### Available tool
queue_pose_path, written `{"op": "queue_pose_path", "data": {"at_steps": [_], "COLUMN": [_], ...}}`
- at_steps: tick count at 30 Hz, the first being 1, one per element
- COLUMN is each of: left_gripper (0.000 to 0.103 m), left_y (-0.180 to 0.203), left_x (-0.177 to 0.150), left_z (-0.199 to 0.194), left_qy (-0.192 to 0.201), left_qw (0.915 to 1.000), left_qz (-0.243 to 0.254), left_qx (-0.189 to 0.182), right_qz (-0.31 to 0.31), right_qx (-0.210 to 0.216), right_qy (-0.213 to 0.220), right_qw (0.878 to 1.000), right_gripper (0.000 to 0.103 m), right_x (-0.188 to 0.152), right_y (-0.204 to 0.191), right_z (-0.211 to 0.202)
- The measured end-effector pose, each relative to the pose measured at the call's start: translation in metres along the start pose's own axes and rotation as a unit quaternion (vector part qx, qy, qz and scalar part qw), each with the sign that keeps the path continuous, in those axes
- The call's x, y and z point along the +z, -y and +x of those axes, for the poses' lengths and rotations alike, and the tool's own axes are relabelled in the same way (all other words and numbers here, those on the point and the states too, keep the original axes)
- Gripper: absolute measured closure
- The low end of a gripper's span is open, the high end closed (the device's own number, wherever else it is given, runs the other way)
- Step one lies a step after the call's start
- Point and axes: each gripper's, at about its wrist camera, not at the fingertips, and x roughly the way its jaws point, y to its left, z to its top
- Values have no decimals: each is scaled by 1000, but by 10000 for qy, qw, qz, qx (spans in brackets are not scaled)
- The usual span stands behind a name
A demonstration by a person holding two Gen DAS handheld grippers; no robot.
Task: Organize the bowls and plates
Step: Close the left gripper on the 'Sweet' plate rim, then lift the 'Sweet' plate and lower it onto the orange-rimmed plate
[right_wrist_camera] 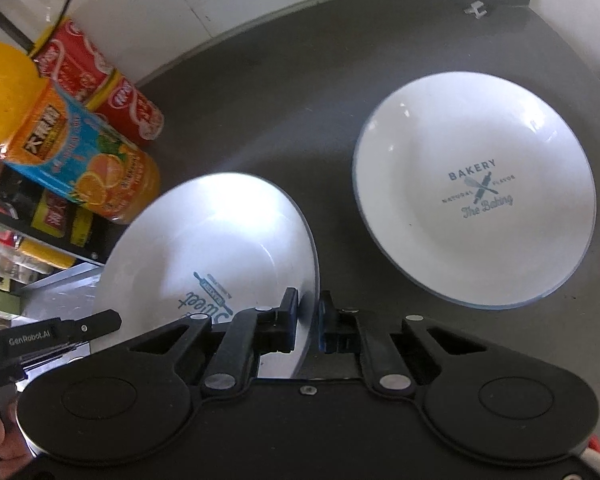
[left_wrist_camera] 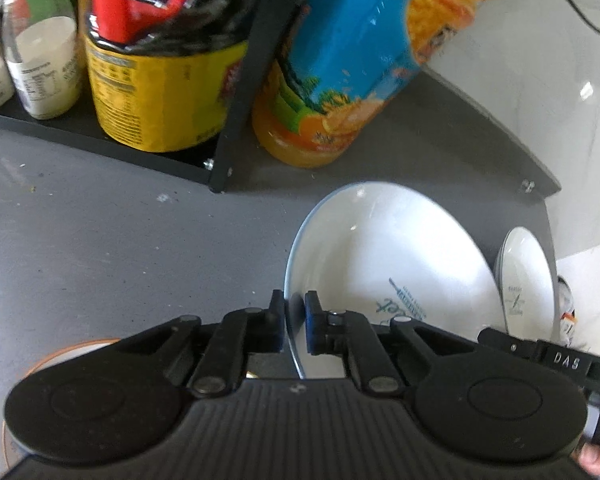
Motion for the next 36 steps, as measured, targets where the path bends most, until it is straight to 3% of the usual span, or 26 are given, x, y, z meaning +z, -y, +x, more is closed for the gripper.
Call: {"op": "queue_pose_path", "data": {"at_steps": [19, 36], "left_gripper": [98, 97], "left_y": [-26, -60], "left_x": [-17, -55], "left_z": [-61, -109], "left_qy": [528, 870], "left_qw": [9978, 9914], "left_qz": [-395, -921], "left_qx": [-86, 325], "right_qz": [-494, -1595], "right_qx": [636, 988], "right_qy": [463, 596], "right_qw": [9957, 9804], "right_gripper": [94, 92], "right_x": [-25, -60], "right_y": [-27, -73], "right_z": [-44, -63]}}
